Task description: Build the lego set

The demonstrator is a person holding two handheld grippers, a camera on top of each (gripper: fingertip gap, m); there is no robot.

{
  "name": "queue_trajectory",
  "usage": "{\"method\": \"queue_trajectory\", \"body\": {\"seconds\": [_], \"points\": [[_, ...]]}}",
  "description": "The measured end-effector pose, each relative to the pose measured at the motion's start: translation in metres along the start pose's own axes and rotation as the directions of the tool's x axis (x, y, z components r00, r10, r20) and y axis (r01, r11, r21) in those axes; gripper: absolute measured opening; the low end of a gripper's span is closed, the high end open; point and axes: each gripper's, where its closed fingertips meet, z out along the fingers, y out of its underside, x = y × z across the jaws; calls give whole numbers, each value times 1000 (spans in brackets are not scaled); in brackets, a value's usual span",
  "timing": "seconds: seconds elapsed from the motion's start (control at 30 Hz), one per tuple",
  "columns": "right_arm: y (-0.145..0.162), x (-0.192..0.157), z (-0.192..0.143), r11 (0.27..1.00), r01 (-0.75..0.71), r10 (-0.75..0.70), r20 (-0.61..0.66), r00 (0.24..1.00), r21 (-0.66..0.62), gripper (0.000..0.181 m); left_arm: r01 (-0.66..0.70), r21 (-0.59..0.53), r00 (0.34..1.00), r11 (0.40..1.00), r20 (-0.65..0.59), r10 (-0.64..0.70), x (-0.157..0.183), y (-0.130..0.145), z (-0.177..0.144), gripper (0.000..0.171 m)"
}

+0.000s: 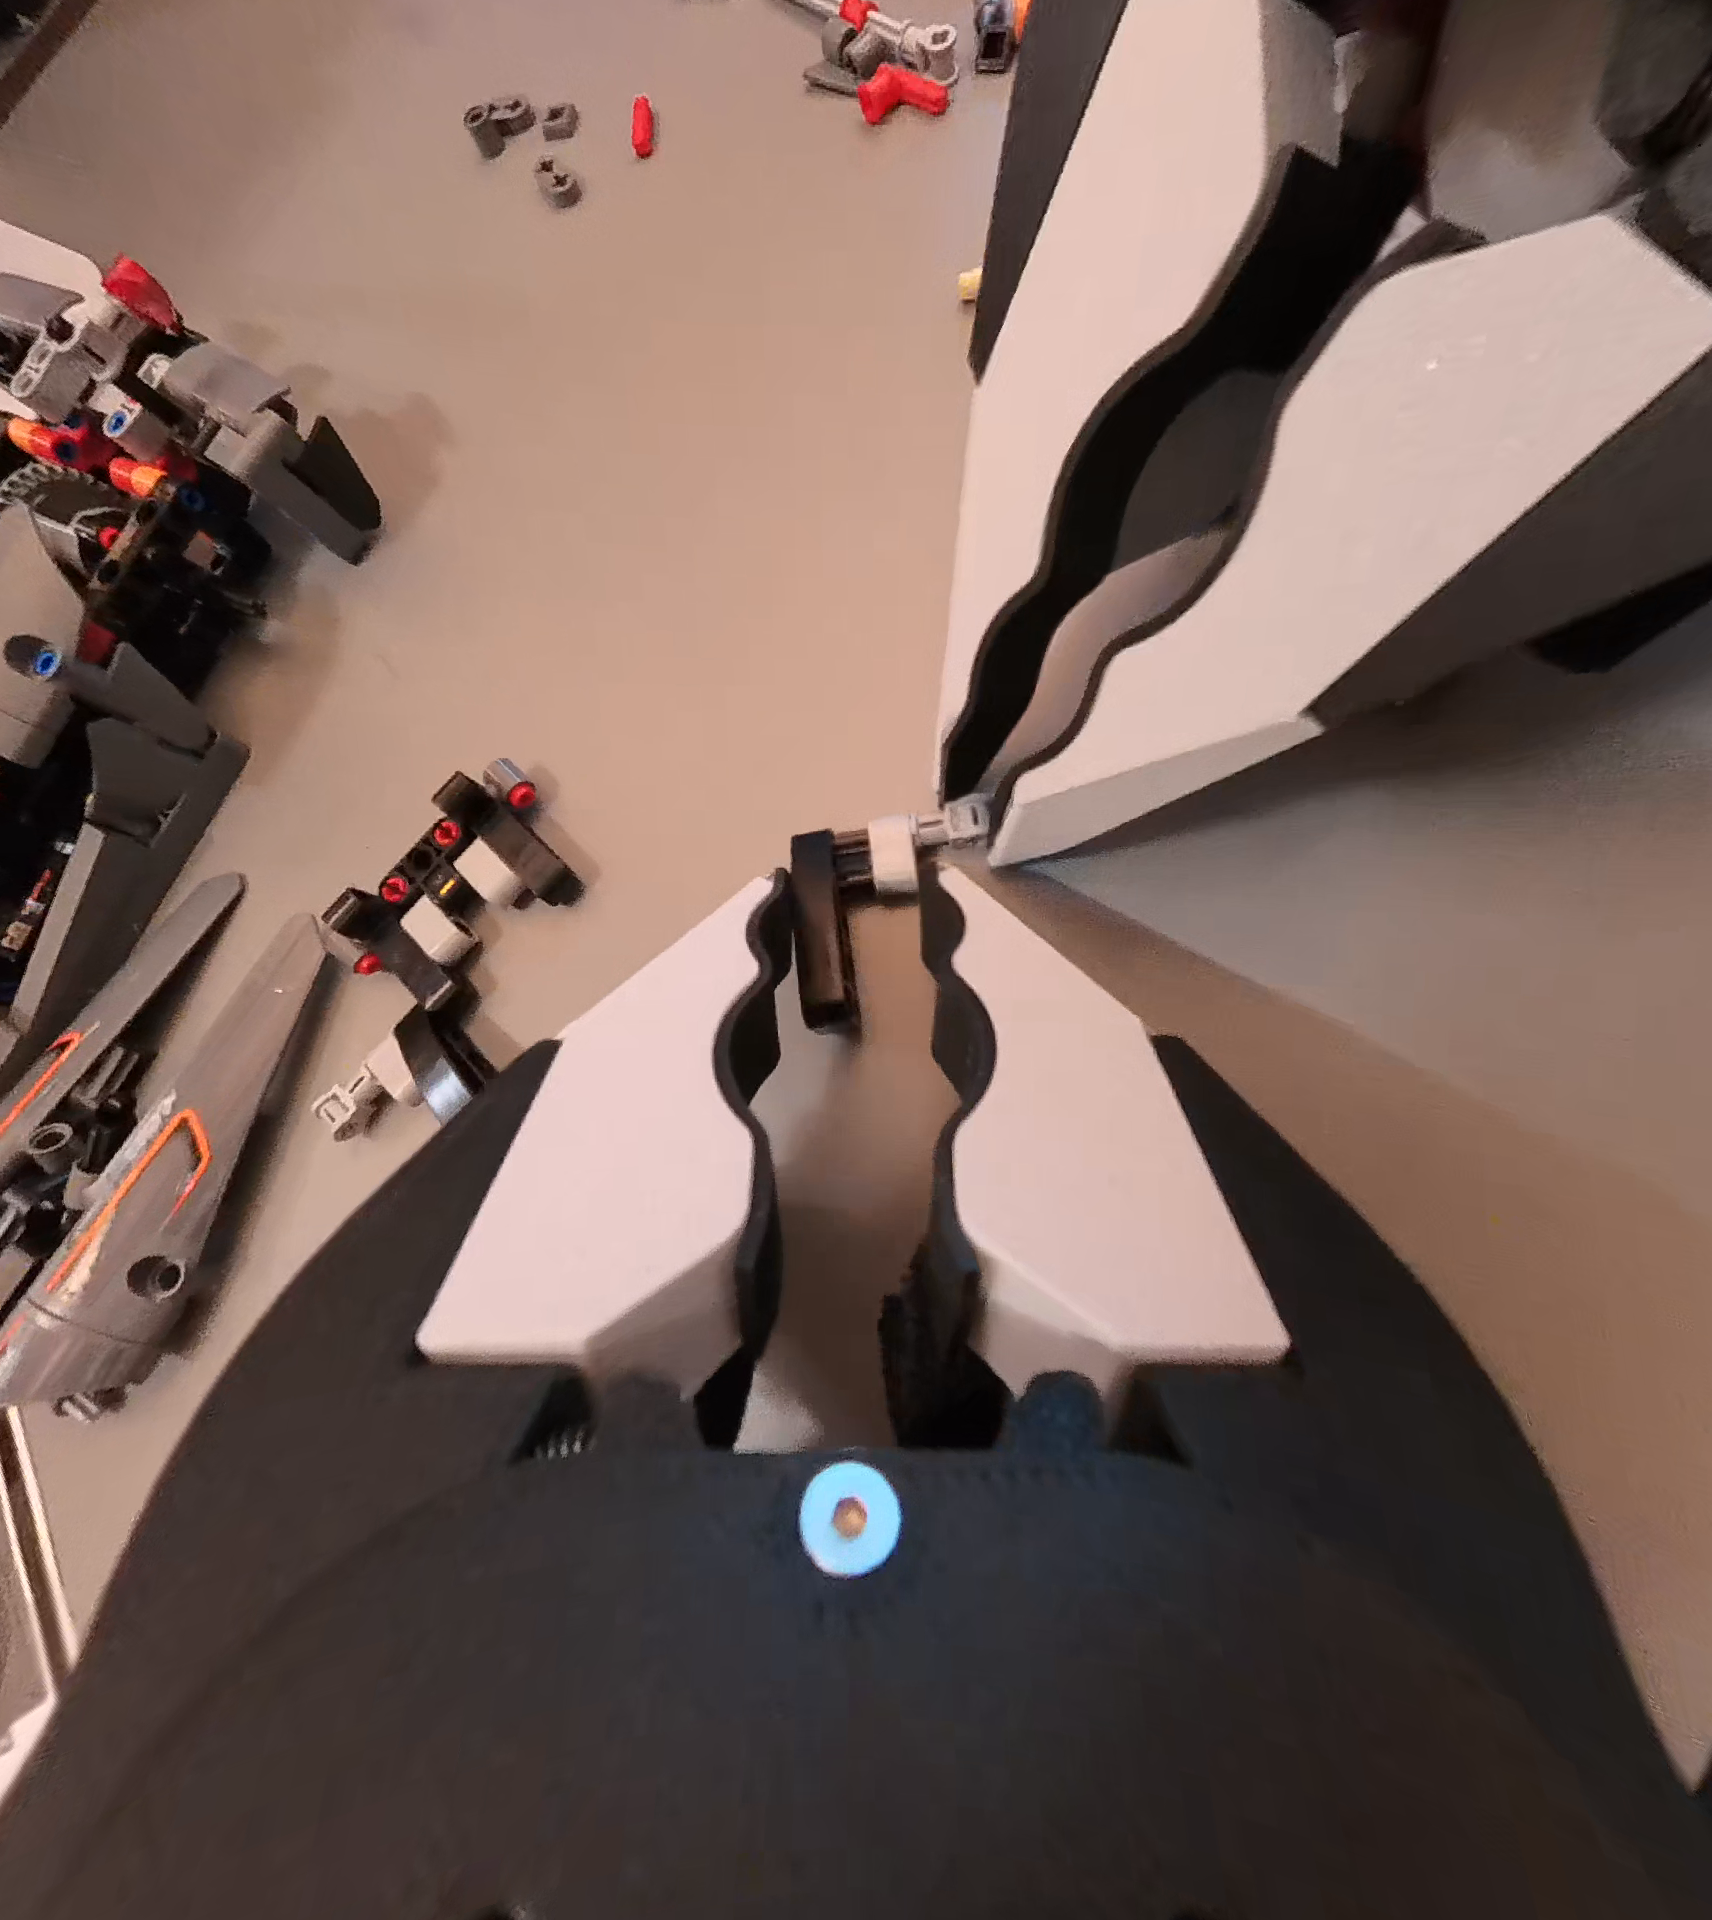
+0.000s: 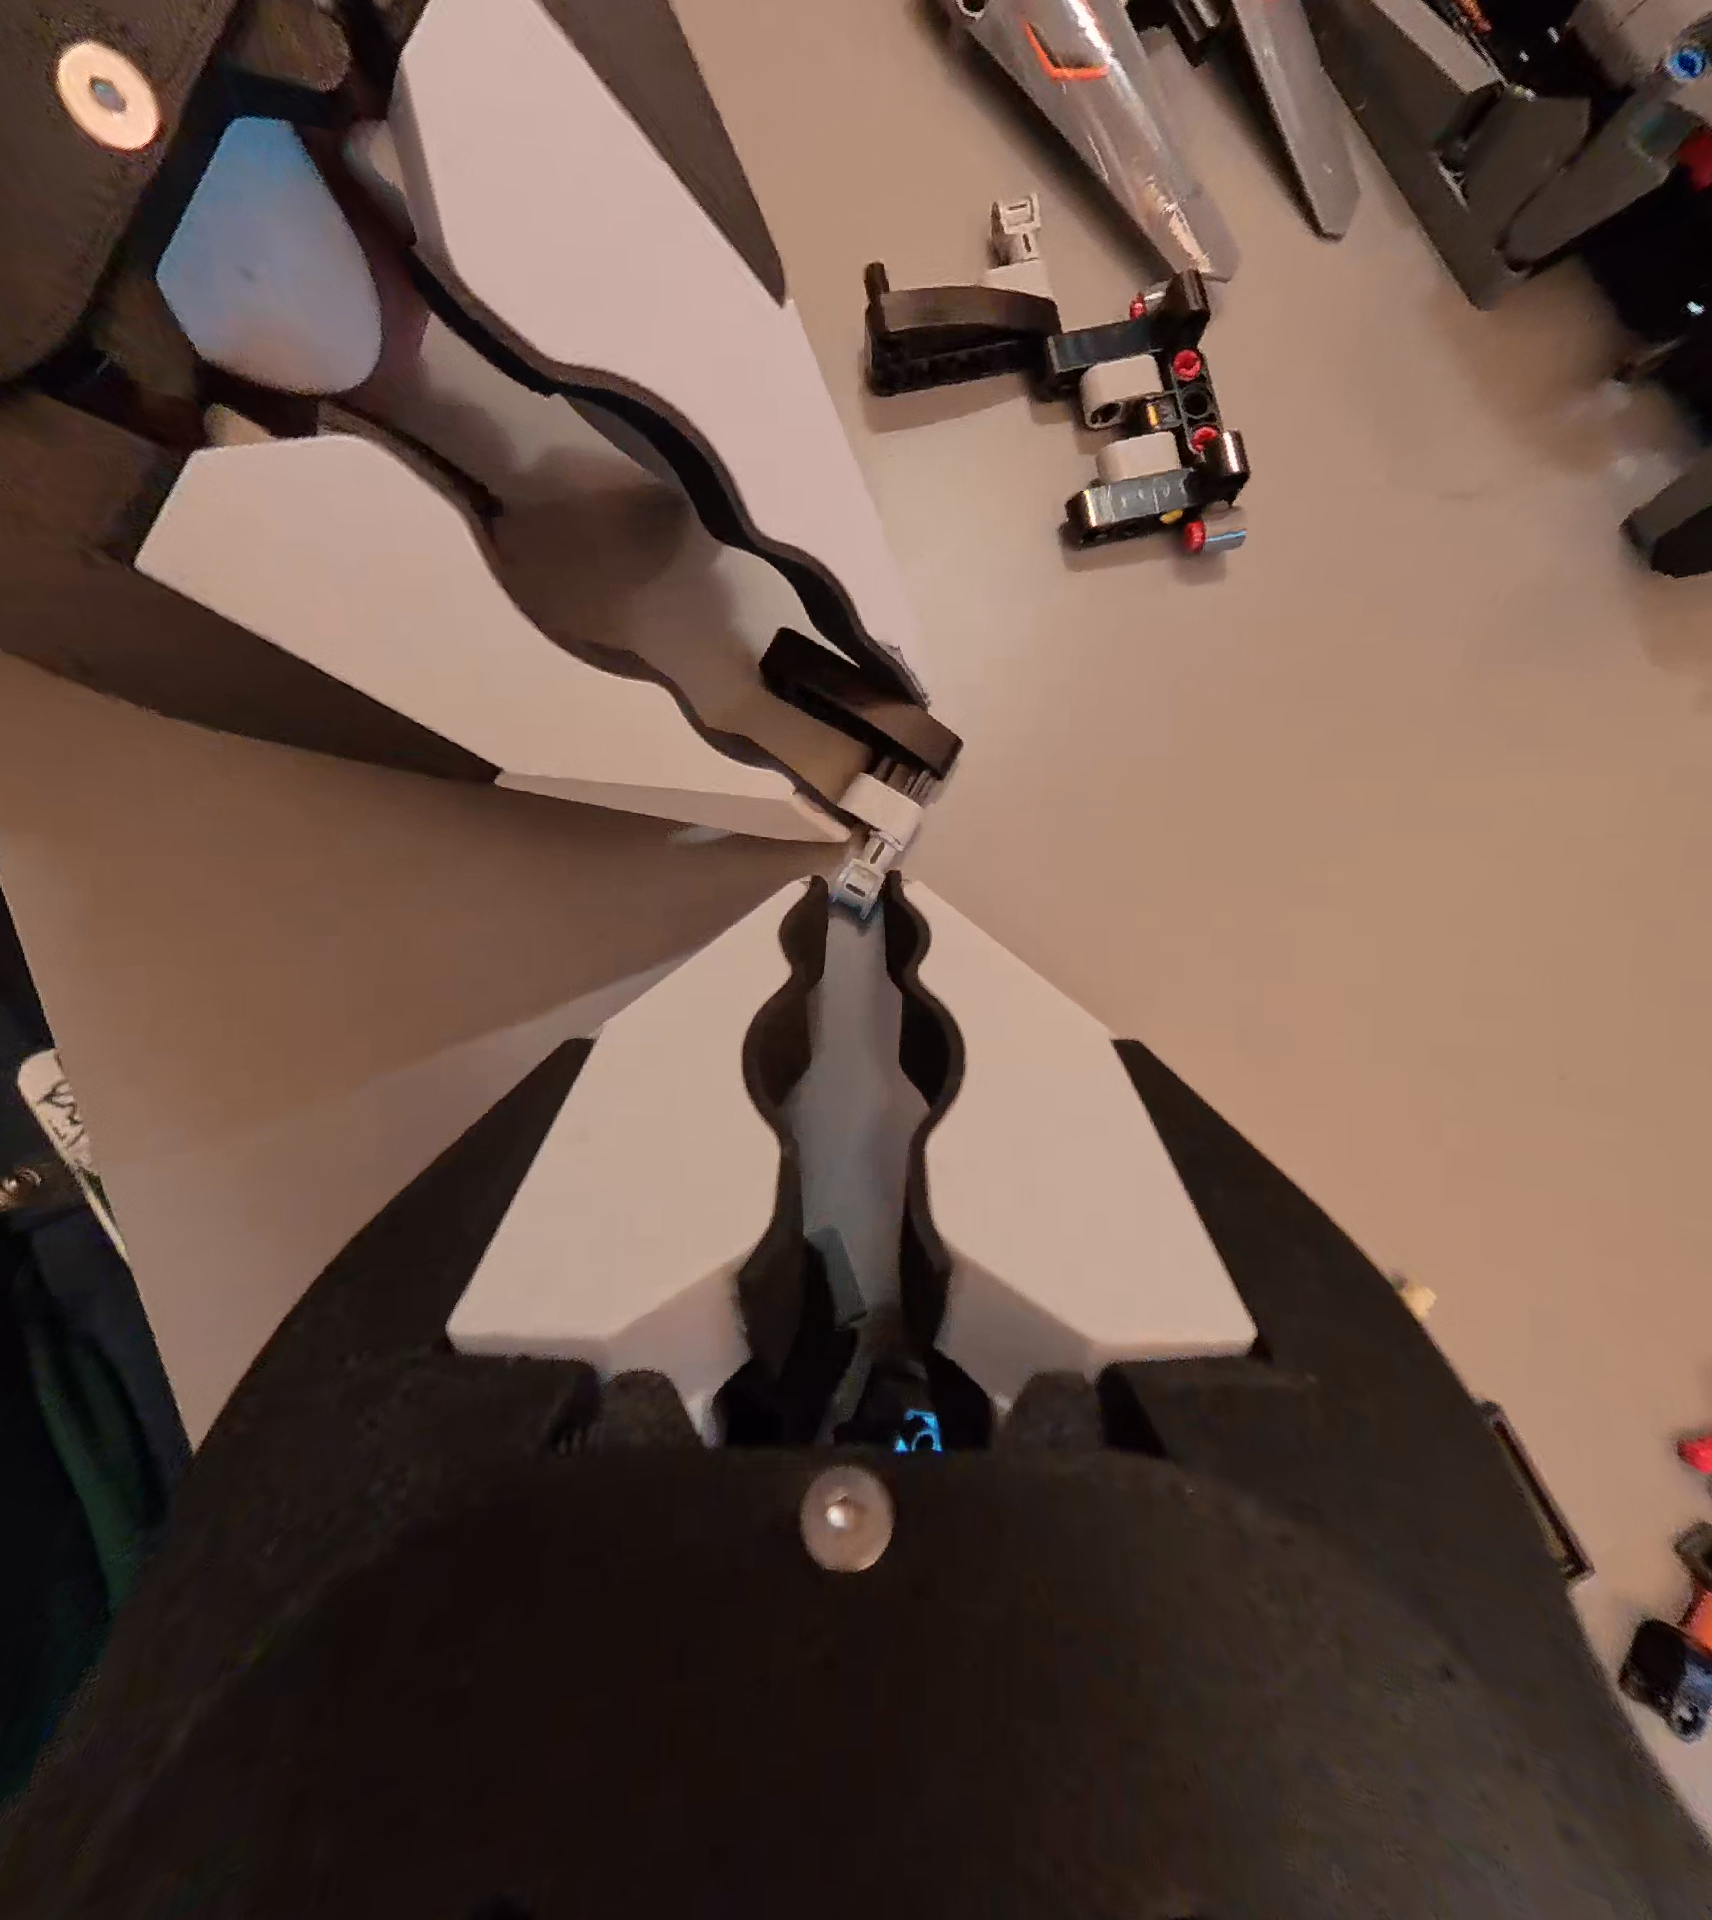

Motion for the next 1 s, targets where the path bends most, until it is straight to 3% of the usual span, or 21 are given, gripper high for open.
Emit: {"method": "queue_trajectory", "body": {"seconds": [0.17, 0.3, 0.53, 0.73, 1.0], "points": [[-9, -5, -10, 997, 29, -35, 90, 995, 67, 18, -37, 14, 997, 999, -72, 38, 4, 2, -2, 22], [-6, 0, -12, 980, 192, -198, 122, 973, 57, 20, -102, 30, 985, 994, -140, 105, 12, 1, -4, 22], [-6, -5, -5, 934, 344, -358, 255, 898, 96, 27, -198, 68, 951, 978, -227, 208, 22, 1, -7, 22], [-1, -8, -5, 922, 376, -382, 348, 856, 88, 18, -209, 78, 939, 975, -261, 222, 24, 1, -7, 22], [-1, -10, -5, 927, 358, -374, 372, 849, 115, 21, -219, 79, 929, 973, -289, 232, 25, 1, -7, 22]]}}
